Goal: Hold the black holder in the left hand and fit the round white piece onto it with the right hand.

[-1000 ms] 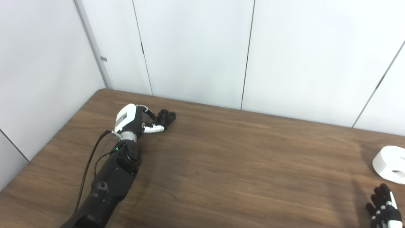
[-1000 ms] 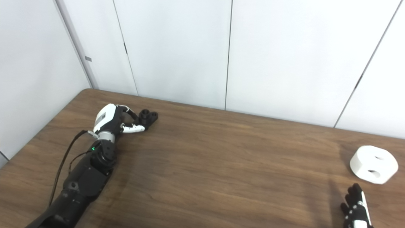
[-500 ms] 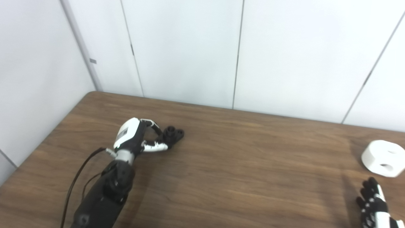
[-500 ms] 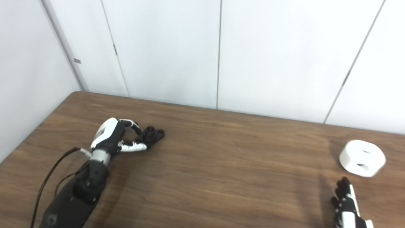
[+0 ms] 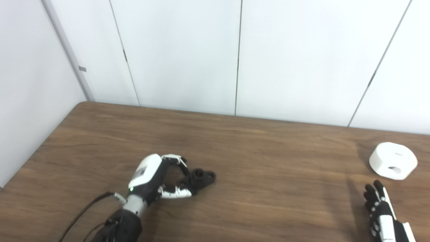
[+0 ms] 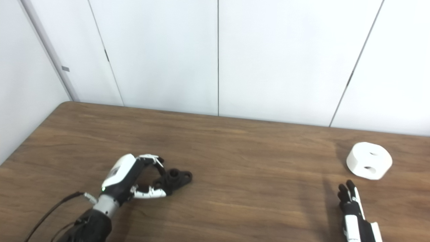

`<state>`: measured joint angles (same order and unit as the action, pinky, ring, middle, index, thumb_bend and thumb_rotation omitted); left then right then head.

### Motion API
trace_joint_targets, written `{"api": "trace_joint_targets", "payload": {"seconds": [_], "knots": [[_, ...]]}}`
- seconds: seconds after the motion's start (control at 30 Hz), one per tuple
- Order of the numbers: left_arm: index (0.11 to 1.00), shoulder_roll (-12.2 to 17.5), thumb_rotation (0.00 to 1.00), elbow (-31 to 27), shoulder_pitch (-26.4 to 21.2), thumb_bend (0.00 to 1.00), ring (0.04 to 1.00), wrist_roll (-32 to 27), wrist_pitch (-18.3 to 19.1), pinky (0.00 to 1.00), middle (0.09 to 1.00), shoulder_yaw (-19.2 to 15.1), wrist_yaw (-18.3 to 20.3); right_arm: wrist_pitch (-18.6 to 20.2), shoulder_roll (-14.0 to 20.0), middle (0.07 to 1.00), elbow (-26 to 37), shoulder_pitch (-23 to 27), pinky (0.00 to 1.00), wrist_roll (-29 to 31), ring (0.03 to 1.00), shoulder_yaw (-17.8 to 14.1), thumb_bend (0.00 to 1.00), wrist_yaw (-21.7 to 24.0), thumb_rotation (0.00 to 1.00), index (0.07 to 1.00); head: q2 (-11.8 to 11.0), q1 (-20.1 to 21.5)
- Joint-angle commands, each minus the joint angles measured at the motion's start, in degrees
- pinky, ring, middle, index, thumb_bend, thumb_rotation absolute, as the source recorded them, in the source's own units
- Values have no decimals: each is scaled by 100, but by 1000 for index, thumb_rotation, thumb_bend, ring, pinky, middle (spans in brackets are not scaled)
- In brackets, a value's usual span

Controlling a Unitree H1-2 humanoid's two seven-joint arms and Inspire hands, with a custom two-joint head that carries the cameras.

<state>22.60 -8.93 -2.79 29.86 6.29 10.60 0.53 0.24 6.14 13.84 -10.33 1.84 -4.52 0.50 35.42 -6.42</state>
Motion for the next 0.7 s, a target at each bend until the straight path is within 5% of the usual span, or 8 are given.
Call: {"api": "trace_joint_targets", "payload": {"seconds": [0.0, 0.43, 0.67], "knots": [[484, -15, 47, -179, 60, 521, 843, -16, -207, 776, 769, 65, 113, -30, -108, 959, 189, -198, 1000, -38, 963, 45, 534, -11, 1000, 1000, 39, 40], [484, -313, 50, -739, 543, 522, 862, 275, -295, 744, 777, 747, 649, 255, -221, 951, 418, -142, 1000, -213, 946, 231, 573, -146, 1000, 989, 415, 672], [485, -453, 51, -784, 662, 522, 854, 675, -389, 835, 772, 1147, 752, 451, -289, 954, 569, -116, 1000, -261, 944, 335, 567, -224, 1000, 994, 578, 882]]}}
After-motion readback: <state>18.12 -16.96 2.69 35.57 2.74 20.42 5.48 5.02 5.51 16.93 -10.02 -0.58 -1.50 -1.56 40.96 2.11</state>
